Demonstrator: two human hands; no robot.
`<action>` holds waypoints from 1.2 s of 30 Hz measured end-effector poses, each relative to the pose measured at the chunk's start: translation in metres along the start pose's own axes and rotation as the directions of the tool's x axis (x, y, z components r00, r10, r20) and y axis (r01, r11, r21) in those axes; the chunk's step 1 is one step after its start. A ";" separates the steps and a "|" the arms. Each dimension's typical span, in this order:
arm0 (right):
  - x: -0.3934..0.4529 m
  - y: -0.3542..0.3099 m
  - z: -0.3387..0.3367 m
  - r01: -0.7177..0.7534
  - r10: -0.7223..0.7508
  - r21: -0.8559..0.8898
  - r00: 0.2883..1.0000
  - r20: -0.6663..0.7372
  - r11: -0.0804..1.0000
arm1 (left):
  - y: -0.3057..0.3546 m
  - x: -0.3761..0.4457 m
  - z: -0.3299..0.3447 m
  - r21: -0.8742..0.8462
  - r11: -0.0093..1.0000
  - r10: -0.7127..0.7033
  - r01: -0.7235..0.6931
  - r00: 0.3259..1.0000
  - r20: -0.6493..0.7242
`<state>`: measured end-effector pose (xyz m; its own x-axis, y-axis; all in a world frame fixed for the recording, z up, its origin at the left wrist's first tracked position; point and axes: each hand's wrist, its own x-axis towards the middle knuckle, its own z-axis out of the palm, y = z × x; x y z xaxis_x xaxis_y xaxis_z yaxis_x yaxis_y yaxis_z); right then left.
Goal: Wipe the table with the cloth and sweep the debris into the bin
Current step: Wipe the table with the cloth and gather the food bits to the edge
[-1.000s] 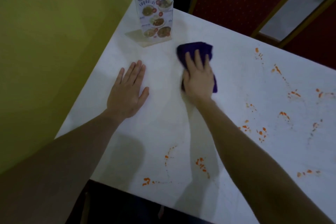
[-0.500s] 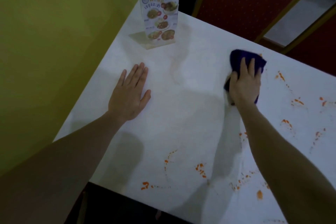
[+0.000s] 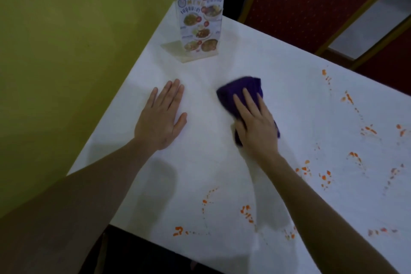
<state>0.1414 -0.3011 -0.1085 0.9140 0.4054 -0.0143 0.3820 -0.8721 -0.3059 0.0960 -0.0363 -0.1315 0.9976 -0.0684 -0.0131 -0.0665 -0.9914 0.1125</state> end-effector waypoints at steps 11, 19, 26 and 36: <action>0.069 0.041 -0.027 -0.415 0.420 0.064 0.902 -0.098 0.908 | 0.000 0.000 -0.002 -0.007 1.000 0.007 -0.007 1.000 -0.006; 0.007 -0.045 0.013 0.116 -0.117 0.032 0.992 0.035 0.993 | -0.001 -0.001 0.000 0.010 1.000 0.009 -0.009 1.000 0.011; -0.073 0.040 -0.016 -0.065 0.063 -0.029 0.996 -0.059 0.997 | -0.002 0.001 -0.001 -0.004 1.000 0.012 -0.012 1.000 -0.002; 0.033 -0.023 -0.001 -0.222 0.225 0.050 0.972 -0.069 0.974 | -0.002 0.000 -0.001 -0.011 1.000 0.021 -0.020 0.999 0.027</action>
<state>0.1629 -0.2682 -0.1011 0.9838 0.1783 -0.0168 0.1619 -0.9257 -0.3419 0.0958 -0.0337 -0.1305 0.9951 -0.0917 -0.0373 -0.0865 -0.9885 0.1237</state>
